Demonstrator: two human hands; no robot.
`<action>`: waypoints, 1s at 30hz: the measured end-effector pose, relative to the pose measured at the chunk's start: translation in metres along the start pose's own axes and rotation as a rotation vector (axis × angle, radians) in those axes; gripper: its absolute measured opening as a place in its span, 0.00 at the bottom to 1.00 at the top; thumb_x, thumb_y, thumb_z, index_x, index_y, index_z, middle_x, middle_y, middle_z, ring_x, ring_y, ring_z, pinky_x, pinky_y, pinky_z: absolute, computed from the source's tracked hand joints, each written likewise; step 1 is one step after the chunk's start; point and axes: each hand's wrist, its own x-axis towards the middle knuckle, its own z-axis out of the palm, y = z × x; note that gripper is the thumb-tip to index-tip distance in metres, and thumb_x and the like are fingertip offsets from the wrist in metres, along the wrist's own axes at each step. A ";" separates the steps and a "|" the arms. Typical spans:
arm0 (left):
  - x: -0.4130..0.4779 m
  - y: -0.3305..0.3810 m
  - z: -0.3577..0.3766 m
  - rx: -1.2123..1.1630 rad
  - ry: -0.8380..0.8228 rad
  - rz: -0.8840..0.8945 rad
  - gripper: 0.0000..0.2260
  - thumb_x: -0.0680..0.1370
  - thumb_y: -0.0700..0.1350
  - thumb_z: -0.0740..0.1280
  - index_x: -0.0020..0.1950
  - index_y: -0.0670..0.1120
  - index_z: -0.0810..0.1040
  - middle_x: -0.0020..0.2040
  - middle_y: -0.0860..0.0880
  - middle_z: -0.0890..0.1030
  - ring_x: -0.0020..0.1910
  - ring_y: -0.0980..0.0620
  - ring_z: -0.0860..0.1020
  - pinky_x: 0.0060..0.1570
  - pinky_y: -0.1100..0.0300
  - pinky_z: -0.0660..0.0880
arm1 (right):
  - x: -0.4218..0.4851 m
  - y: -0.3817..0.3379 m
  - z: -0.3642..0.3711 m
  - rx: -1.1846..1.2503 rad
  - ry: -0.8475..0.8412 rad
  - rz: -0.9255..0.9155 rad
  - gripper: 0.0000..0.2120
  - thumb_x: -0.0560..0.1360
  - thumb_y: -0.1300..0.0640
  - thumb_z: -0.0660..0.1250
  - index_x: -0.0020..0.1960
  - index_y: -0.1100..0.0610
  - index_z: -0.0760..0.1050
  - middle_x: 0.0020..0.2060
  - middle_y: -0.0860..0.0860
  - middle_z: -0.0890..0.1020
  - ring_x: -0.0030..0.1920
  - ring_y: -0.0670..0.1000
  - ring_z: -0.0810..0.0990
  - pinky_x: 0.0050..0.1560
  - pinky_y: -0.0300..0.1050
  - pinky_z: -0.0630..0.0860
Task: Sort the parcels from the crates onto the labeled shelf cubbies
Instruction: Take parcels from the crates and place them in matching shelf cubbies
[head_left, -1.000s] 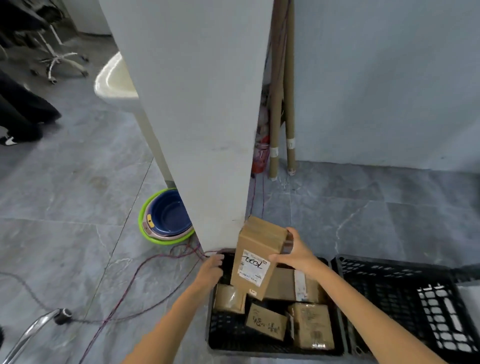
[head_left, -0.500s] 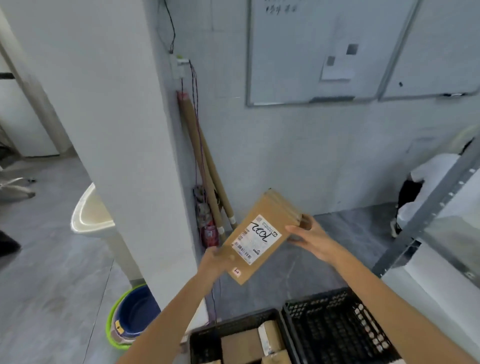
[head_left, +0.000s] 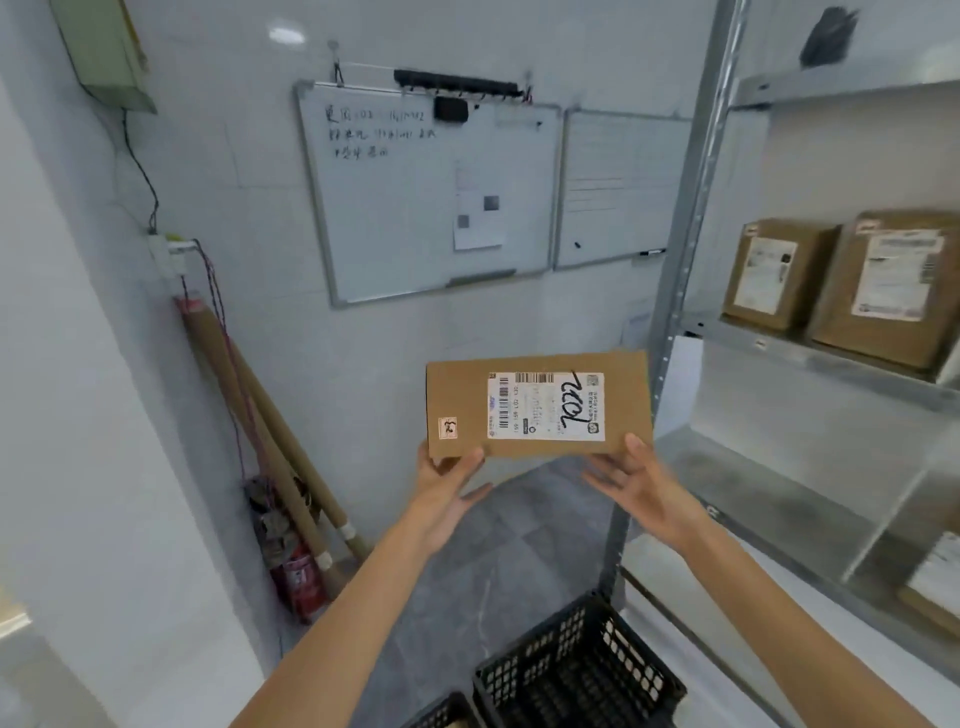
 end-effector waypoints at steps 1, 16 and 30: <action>0.005 -0.004 0.018 -0.032 -0.027 0.006 0.35 0.69 0.38 0.71 0.71 0.52 0.59 0.66 0.43 0.73 0.64 0.43 0.73 0.58 0.40 0.73 | -0.009 -0.009 -0.011 -0.032 -0.015 -0.018 0.44 0.58 0.44 0.80 0.69 0.56 0.69 0.67 0.60 0.73 0.66 0.60 0.73 0.57 0.54 0.78; 0.038 -0.071 0.208 0.216 -0.367 0.038 0.34 0.63 0.41 0.76 0.66 0.53 0.68 0.62 0.46 0.76 0.57 0.44 0.80 0.57 0.42 0.76 | -0.126 -0.152 -0.165 -0.588 0.337 -0.112 0.39 0.57 0.35 0.76 0.66 0.36 0.68 0.61 0.51 0.76 0.60 0.55 0.76 0.55 0.50 0.75; 0.038 -0.137 0.340 0.498 -0.667 -0.026 0.47 0.61 0.55 0.79 0.75 0.57 0.58 0.67 0.51 0.73 0.61 0.50 0.77 0.56 0.50 0.78 | -0.211 -0.167 -0.211 -0.801 0.499 -0.080 0.33 0.67 0.44 0.73 0.66 0.36 0.59 0.58 0.50 0.77 0.53 0.50 0.82 0.49 0.47 0.80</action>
